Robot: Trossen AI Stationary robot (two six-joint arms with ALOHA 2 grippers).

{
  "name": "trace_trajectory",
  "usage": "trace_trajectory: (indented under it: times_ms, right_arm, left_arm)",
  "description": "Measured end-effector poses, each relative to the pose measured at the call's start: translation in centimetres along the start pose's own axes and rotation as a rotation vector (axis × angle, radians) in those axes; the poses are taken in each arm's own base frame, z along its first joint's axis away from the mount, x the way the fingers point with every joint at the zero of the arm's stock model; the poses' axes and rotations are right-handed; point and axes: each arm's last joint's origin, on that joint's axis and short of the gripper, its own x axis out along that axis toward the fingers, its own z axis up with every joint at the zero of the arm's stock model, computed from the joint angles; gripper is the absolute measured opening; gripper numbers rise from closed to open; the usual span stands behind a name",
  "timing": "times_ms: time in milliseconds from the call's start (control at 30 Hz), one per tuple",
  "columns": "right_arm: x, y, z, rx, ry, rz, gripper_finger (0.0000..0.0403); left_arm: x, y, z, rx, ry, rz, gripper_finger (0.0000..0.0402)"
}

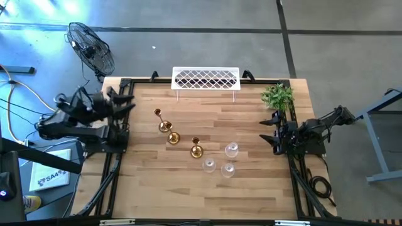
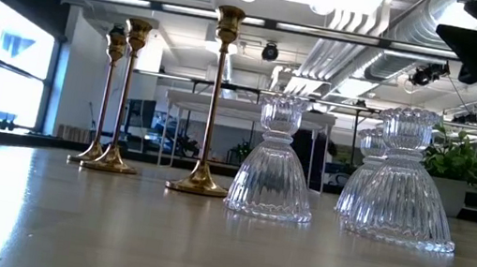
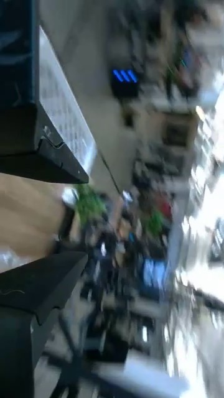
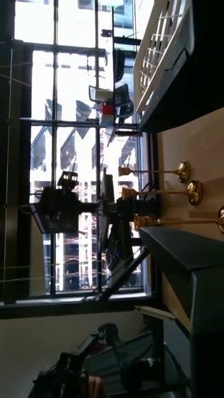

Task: Pick & Place candle stick holders
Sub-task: Put the top gold candle holder on the shelf

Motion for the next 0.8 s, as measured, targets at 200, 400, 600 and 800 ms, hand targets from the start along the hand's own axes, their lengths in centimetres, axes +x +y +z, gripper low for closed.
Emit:
trace_trajectory:
  times_ms: [200,400,600,800]
  right_arm:
    - [0.0,-0.2,0.0,0.003,0.001,-0.053,0.0257]
    - [0.0,-0.1,0.5,0.020,-0.047,-0.013,0.0257]
    - [0.0,-0.1,0.6,0.008,-0.055,-0.008,0.0257]
    - [0.0,0.1,0.7,0.009,-0.062,0.038,0.0257]
  left_arm:
    - [-0.2,0.1,1.3,0.108,0.118,0.098,0.0186]
    - [1.2,-0.3,-0.5,0.167,0.339,0.099,0.0186]
    - [2.1,-0.3,-3.0,0.102,0.579,0.184,0.0186]
    - [3.4,-0.3,-5.9,0.073,0.608,0.208,0.0186]
